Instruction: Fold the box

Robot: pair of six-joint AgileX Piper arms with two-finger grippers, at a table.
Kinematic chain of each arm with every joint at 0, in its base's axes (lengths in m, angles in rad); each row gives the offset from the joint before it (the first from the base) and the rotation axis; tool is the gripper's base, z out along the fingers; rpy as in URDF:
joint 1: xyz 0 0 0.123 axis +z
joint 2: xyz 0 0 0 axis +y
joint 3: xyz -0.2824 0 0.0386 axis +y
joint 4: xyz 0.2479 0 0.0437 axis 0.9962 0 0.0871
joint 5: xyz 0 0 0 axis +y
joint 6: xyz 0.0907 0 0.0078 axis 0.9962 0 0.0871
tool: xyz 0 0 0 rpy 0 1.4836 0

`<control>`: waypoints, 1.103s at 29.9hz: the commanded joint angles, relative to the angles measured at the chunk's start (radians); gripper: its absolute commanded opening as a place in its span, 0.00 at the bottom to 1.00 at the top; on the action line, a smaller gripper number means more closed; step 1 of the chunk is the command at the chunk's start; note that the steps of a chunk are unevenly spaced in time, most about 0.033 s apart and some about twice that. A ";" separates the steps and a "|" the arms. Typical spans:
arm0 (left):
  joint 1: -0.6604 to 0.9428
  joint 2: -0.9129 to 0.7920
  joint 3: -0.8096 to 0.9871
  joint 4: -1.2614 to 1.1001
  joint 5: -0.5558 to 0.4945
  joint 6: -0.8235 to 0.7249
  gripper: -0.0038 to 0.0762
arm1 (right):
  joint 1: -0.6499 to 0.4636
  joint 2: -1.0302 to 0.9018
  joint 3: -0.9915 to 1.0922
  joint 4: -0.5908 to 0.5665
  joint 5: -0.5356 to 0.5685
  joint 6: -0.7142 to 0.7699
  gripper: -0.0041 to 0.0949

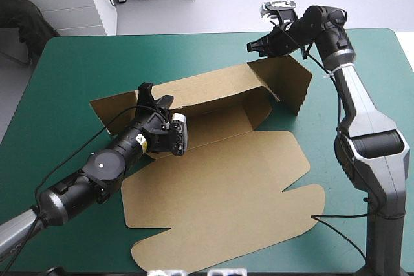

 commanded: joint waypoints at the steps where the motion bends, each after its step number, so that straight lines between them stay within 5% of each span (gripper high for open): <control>1: -0.004 -0.024 -0.031 0.045 0.006 -0.019 0.04 | -0.003 -0.044 -0.035 0.002 -0.017 0.002 0.02; 6: -0.004 -0.012 -0.031 0.045 0.048 -0.023 0.04 | -0.003 -0.049 -0.027 -0.014 0.100 0.011 0.02; 18: -0.004 -0.006 -0.031 0.046 0.074 -0.053 0.04 | -0.027 -0.217 0.158 -0.092 0.100 0.018 0.02; 33: -0.004 0.007 -0.031 0.054 0.085 -0.079 0.04 | -0.066 -0.412 0.442 0.004 0.102 -0.026 0.02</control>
